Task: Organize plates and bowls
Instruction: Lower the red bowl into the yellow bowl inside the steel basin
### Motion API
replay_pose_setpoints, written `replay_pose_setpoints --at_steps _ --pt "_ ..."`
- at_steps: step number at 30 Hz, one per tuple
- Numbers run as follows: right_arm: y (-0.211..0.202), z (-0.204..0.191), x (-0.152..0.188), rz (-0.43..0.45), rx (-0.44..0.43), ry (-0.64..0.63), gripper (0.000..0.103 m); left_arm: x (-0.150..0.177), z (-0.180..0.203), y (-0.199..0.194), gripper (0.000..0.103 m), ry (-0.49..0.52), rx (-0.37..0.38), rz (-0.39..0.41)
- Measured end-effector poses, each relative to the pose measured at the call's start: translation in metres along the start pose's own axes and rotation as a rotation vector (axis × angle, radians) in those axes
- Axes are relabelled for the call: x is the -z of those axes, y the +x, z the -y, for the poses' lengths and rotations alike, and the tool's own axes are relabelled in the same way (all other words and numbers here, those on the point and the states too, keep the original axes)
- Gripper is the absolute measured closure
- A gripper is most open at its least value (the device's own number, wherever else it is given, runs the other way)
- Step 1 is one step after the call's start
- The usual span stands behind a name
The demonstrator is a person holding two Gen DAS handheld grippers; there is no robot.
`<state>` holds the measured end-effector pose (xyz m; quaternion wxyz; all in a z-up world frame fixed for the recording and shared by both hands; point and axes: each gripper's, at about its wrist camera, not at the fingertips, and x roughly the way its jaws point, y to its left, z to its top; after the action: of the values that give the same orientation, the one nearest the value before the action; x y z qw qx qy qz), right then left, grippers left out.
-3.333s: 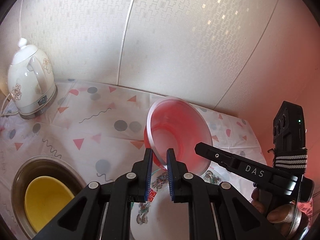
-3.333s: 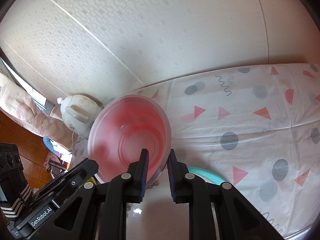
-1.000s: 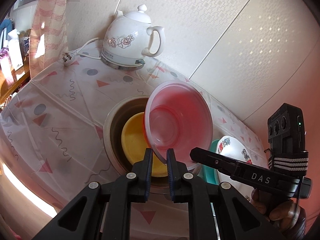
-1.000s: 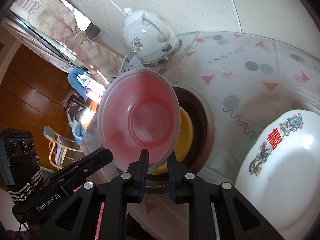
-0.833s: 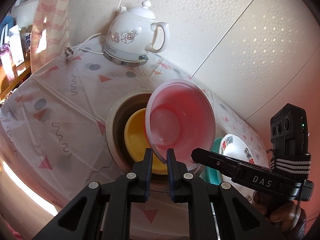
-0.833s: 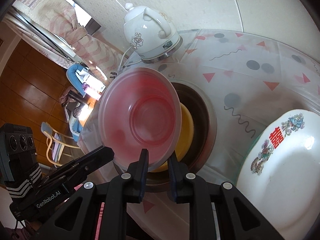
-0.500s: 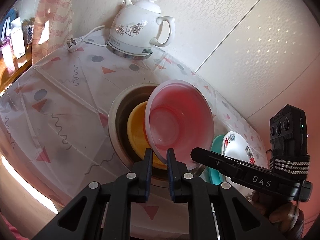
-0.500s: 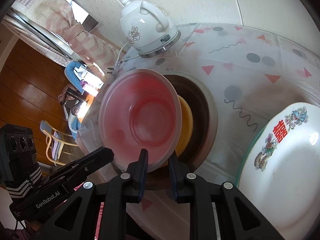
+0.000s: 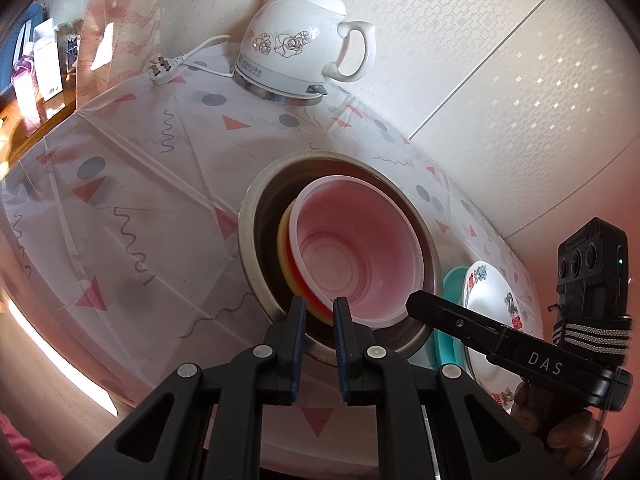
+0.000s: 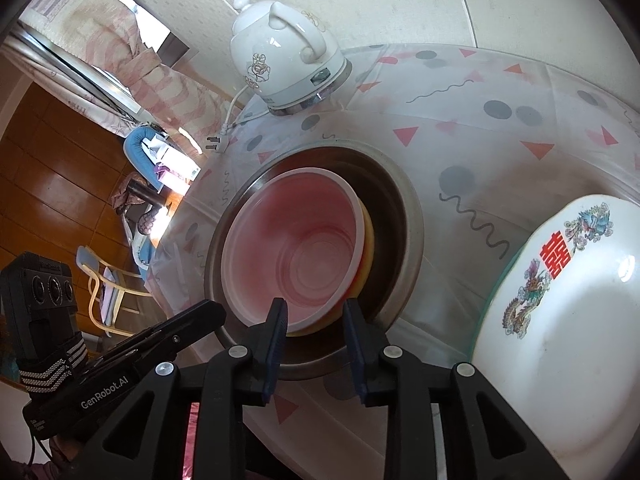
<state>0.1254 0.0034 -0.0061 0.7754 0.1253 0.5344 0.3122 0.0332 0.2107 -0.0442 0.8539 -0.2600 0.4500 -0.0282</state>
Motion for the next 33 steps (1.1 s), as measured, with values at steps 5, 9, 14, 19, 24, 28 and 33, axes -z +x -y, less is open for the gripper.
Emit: replay_pose_setpoints --at_steps 5,9,14,19,24,28,33 --pt "-0.001 -0.008 0.003 0.032 0.061 -0.067 0.075 -0.001 -0.003 0.001 0.090 0.000 -0.007 0.010" --pt "-0.001 -0.012 0.005 0.046 0.095 -0.102 0.077 -0.001 -0.003 0.001 0.090 0.007 -0.010 0.018" --pt "-0.004 -0.005 0.005 0.059 0.037 -0.055 0.072 -0.001 -0.001 0.004 0.089 0.021 -0.018 0.025" --pt "-0.006 -0.005 0.006 0.064 0.029 -0.052 0.070 -0.003 0.001 0.008 0.088 0.042 -0.039 0.033" --pt "-0.002 -0.012 0.007 0.048 0.043 -0.081 0.070 -0.003 0.003 0.009 0.086 0.064 -0.056 0.044" --pt "0.002 -0.019 0.009 0.058 0.118 -0.145 0.079 -0.003 0.004 0.010 0.084 0.072 -0.056 0.045" --pt "0.005 -0.020 0.008 0.055 0.138 -0.161 0.082 -0.004 0.005 0.012 0.083 0.082 -0.063 0.049"
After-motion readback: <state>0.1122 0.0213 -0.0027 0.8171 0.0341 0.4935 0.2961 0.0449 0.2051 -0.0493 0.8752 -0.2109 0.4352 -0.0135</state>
